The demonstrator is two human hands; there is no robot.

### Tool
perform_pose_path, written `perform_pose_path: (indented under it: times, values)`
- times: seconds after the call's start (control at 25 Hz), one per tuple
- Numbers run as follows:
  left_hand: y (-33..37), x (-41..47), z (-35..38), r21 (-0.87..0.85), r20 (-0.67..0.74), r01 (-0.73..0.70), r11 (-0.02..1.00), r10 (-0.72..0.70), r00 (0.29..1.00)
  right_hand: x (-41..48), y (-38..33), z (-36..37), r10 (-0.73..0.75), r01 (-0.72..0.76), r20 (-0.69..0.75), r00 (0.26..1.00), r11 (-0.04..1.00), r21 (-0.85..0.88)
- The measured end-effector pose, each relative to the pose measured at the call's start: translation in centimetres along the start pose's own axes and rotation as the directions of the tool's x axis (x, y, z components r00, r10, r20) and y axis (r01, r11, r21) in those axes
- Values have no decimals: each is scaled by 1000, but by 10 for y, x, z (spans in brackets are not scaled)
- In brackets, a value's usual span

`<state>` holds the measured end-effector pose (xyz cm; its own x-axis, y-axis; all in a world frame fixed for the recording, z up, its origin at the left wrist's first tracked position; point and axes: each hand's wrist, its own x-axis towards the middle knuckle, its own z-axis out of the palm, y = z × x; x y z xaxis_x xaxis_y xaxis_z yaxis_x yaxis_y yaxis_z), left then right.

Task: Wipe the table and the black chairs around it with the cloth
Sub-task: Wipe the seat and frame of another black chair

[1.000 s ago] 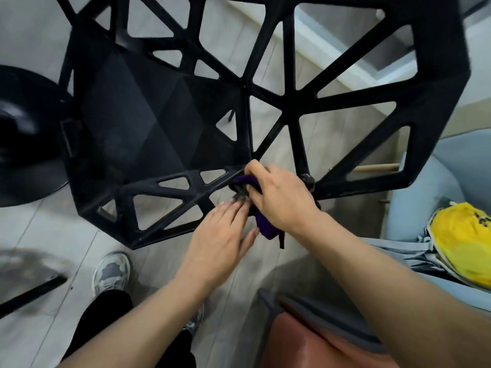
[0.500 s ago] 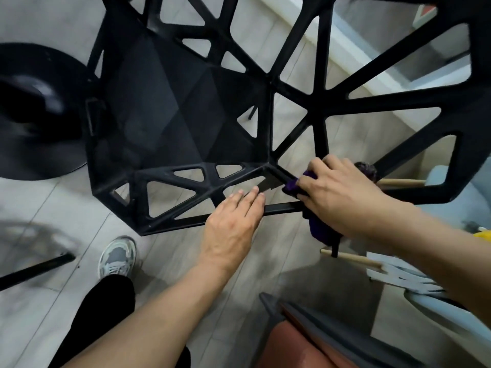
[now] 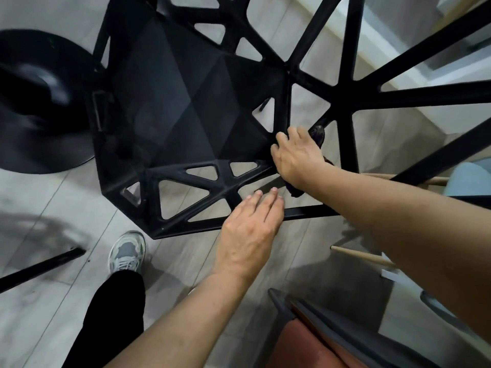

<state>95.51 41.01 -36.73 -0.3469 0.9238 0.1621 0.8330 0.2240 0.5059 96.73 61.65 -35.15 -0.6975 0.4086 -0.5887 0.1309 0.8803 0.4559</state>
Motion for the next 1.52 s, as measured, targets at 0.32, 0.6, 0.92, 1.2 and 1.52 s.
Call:
perform_pose_path:
  times: [0.32, 0.6, 0.92, 1.2, 1.52]
  values:
    - [-4, -2, 6, 44, -41, -34, 998, 36, 999, 3, -1, -7, 123, -128, 42, 991, 984, 126]
    - [1, 3, -2, 42, 55, 18, 999, -20, 998, -99, 9, -58, 149, -152, 79, 986, 988, 30]
    - [10, 6, -3, 9, 121, 54, 999, -54, 991, -222, 57, -92, 296, -295, 65, 953, 955, -20]
    - [23, 7, 0, -35, 100, 72, 997, -69, 993, -223, 84, -86, 508, -511, -73, 858, 859, -37]
    - [17, 4, 5, -3, 92, 42, 999, -41, 995, -189, 39, -55, 230, -222, -77, 970, 970, 104]
